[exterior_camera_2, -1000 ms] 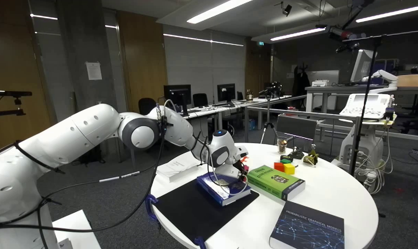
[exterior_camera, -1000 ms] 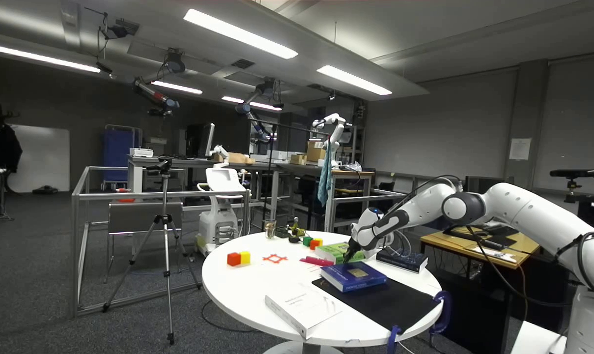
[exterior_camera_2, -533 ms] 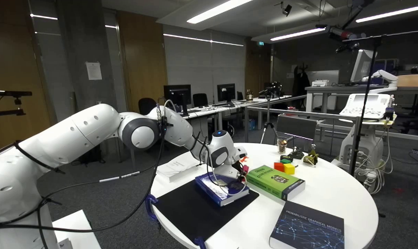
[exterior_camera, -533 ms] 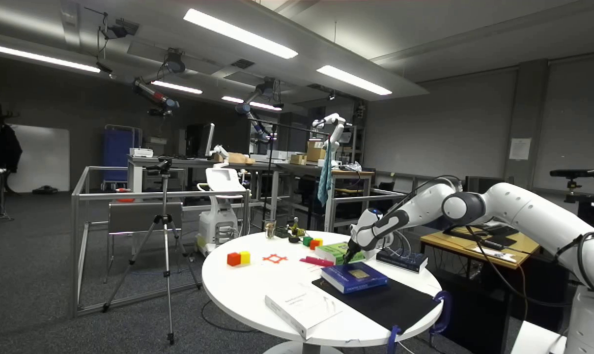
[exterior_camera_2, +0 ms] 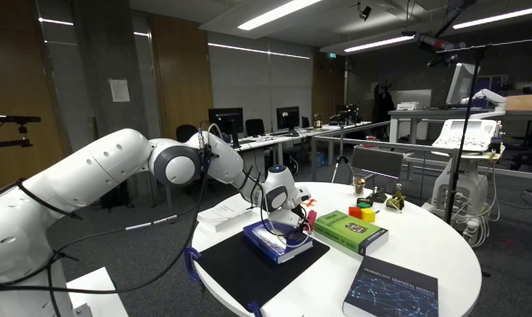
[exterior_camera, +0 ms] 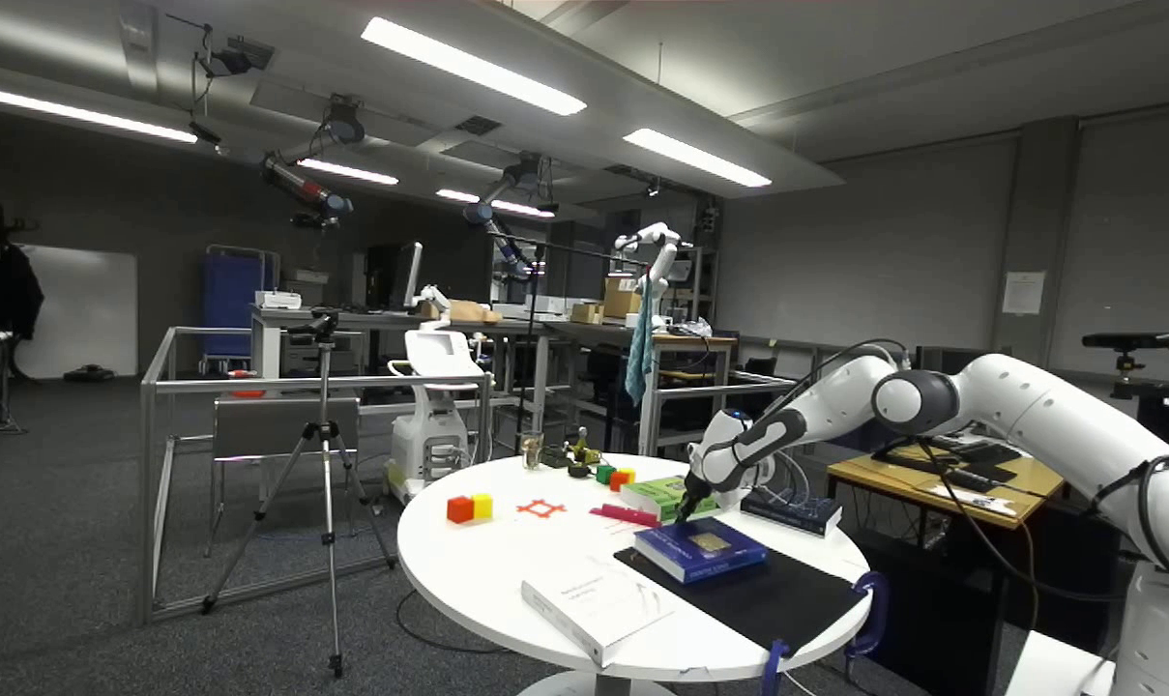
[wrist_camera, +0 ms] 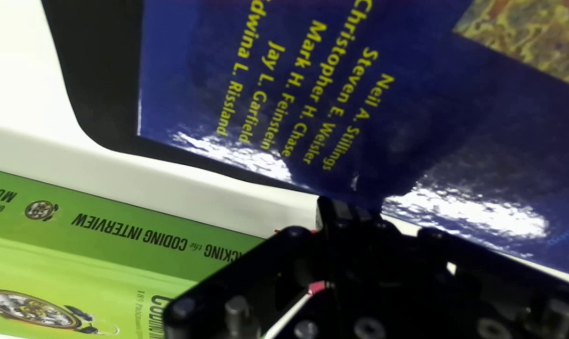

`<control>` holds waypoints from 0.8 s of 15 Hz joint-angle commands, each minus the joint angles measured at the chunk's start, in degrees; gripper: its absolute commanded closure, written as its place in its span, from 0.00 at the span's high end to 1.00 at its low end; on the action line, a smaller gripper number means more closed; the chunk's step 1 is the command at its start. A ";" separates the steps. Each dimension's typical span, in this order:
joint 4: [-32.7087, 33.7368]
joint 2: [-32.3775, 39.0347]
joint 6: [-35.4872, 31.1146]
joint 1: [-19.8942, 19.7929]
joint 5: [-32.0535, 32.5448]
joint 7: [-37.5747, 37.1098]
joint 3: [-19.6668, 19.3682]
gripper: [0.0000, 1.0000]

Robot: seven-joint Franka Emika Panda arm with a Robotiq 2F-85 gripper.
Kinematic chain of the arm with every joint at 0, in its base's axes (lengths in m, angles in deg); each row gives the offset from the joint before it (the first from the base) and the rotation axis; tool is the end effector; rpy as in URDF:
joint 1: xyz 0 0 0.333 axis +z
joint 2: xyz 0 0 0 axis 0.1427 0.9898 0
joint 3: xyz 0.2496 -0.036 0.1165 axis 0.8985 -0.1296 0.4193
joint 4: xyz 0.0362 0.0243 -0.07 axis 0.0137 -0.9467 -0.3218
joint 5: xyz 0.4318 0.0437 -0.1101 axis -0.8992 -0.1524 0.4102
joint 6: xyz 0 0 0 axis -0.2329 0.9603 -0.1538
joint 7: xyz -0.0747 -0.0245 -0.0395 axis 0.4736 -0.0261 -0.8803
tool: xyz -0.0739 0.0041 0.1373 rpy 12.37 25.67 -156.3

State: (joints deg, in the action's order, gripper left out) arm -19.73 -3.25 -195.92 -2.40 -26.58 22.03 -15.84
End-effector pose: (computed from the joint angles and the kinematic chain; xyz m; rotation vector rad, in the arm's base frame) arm 0.7982 -0.0925 0.0418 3.0062 0.2869 0.6384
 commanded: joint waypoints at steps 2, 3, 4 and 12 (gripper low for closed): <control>-8.53 -5.88 0.83 -0.96 -0.34 1.84 1.10 0.00; -9.61 -6.50 0.53 -0.98 -0.34 1.78 1.07 0.00; -10.63 -7.06 0.30 -0.92 -0.33 1.58 0.91 0.00; -17.73 -11.03 -0.46 -1.28 -0.58 1.29 0.85 0.00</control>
State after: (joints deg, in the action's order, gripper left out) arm -30.55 -9.67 -196.02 -2.60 -26.58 22.03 -15.76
